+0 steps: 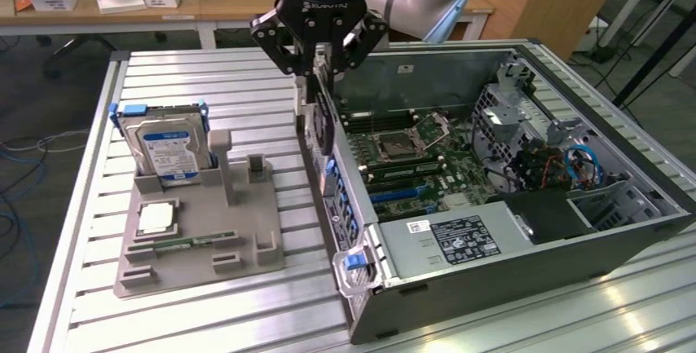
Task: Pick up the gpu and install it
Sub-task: 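Pick up the gpu and move the gpu toward the slot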
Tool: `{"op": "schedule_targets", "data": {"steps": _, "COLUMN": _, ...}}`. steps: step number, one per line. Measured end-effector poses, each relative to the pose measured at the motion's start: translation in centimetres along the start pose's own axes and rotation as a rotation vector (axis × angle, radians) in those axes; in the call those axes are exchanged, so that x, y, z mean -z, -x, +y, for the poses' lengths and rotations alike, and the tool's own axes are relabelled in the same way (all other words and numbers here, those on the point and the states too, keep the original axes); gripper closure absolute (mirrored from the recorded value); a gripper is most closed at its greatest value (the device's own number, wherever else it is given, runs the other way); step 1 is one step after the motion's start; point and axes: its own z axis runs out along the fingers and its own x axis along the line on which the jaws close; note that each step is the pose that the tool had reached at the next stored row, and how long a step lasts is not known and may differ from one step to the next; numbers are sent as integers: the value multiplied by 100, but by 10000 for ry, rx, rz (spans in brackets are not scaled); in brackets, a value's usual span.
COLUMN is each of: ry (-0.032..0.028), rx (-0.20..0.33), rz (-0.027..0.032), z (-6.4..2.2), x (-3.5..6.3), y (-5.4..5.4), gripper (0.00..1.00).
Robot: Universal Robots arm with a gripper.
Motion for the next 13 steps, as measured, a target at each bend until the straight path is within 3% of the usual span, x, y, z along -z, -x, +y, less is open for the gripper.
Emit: {"op": "schedule_targets", "data": {"steps": 13, "ry": 0, "rx": 1, "rz": 0, "z": 3, "x": -5, "y": 160, "gripper": 74}}
